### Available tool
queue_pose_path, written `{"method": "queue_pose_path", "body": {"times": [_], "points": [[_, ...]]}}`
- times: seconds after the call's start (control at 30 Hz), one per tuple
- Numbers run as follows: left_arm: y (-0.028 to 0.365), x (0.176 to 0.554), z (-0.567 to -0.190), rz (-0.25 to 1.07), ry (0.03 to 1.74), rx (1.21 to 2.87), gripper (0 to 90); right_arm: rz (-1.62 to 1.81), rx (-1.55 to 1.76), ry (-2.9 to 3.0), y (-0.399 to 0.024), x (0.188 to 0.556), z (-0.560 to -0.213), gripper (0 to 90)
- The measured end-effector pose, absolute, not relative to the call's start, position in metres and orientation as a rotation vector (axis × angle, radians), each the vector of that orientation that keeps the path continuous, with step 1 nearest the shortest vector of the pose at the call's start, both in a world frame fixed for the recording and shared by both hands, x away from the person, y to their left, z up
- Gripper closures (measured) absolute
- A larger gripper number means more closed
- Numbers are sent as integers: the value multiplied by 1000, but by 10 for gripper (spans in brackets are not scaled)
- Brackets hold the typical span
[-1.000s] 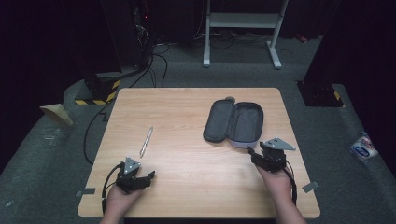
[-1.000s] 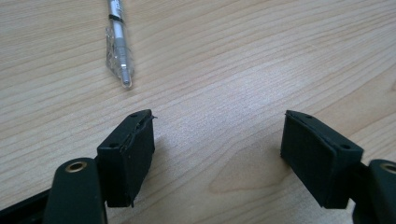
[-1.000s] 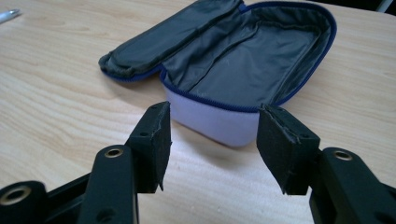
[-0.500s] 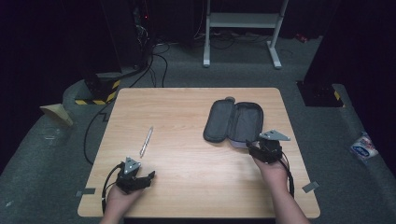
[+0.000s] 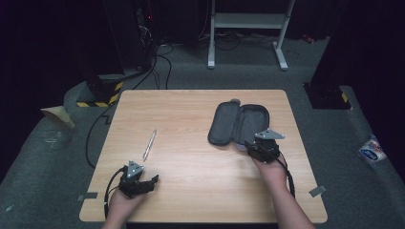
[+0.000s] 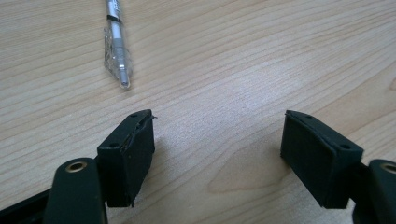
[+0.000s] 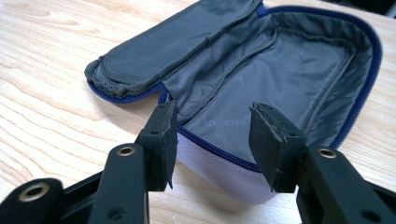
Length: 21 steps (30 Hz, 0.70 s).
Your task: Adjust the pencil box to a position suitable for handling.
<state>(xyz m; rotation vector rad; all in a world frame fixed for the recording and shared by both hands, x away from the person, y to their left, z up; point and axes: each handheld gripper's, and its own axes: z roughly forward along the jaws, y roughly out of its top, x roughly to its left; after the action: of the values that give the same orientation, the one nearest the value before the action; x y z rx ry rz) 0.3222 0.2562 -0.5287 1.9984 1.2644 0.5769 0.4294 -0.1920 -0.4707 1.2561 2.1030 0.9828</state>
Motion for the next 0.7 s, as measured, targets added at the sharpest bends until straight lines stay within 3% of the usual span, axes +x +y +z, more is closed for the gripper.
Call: {"method": "queue_pose_path", "body": {"times": [0.17,0.7], "points": [[256,322,-529,576,1265,1997,261,965,1259,2131,-191,434,-476,528],[256,322,-529,576,1264,1997,262,970,1202,2191,-177,418,-487,699]]}}
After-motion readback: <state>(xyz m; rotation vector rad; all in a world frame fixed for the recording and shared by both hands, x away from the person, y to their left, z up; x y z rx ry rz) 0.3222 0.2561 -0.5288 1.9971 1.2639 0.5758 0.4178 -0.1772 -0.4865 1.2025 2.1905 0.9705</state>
